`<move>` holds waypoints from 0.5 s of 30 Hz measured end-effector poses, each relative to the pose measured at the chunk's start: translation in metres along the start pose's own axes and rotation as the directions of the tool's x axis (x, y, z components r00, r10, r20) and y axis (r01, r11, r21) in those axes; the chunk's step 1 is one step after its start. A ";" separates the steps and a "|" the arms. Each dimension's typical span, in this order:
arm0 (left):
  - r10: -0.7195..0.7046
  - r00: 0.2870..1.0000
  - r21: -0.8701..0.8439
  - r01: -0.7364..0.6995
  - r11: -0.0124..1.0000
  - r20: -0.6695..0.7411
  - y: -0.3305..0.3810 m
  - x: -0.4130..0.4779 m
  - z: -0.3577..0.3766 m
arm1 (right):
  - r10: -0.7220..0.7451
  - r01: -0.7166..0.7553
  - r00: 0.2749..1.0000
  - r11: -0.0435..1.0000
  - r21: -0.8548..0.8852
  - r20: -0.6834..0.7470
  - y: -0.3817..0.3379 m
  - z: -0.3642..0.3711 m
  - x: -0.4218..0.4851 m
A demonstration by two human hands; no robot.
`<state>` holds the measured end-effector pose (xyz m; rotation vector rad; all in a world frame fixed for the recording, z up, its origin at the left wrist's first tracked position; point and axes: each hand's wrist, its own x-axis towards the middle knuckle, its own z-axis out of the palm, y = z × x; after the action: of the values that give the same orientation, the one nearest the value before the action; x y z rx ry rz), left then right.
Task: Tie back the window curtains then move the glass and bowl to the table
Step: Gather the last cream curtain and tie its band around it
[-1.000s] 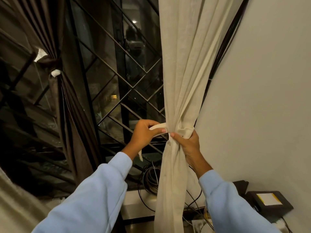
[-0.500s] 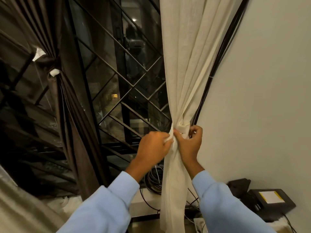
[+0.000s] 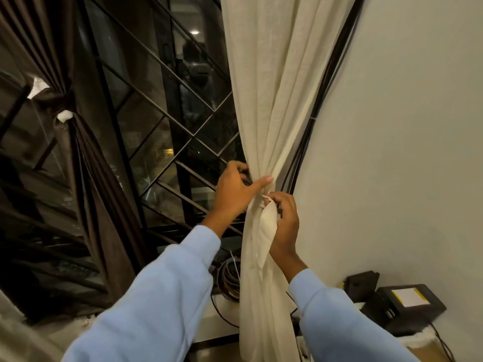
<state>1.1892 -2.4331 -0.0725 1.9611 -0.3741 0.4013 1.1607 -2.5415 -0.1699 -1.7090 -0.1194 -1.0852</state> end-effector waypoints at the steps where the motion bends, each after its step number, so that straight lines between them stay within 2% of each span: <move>1: -0.051 0.996 -0.032 0.054 0.998 0.079 0.001 0.009 0.000 | 0.045 -0.045 0.999 0.998 0.046 0.006 -0.002 -0.001 0.001; 3: -0.117 0.962 -0.111 0.148 0.983 0.246 0.001 0.021 0.005 | 0.076 -0.080 0.996 0.991 0.105 0.047 -0.003 -0.003 0.001; 5: -0.106 0.940 -0.181 0.171 0.968 0.326 0.001 0.026 0.010 | 0.111 -0.122 0.991 0.979 0.165 0.072 0.000 -0.006 0.002; 8: -0.120 0.950 -0.232 0.191 0.954 0.289 -0.007 0.031 0.011 | 0.318 -0.295 0.948 0.906 0.303 -0.030 0.002 -0.012 0.015; 10: -0.119 0.943 -0.271 0.208 0.940 0.309 -0.012 0.032 0.012 | 0.472 -0.371 0.875 0.797 0.476 -0.107 0.003 -0.019 0.029; 11: -0.110 0.939 -0.284 0.208 0.936 0.324 -0.013 0.030 0.012 | 0.517 -0.386 0.849 0.752 0.534 -0.114 0.005 -0.023 0.034; 13: -0.080 0.932 -0.314 0.200 0.928 0.354 -0.013 0.027 0.011 | 0.564 -0.434 0.819 0.729 0.530 -0.106 0.011 -0.024 0.043; 15: -0.042 0.924 -0.347 0.184 0.920 0.381 -0.013 0.024 0.011 | 0.649 -0.544 0.761 0.648 0.533 -0.012 0.018 -0.024 0.049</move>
<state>1.2177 -2.4398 -0.0766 1.6594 -0.5288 -0.1188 1.1841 -2.5885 -0.1476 -1.0212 0.2723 -0.6284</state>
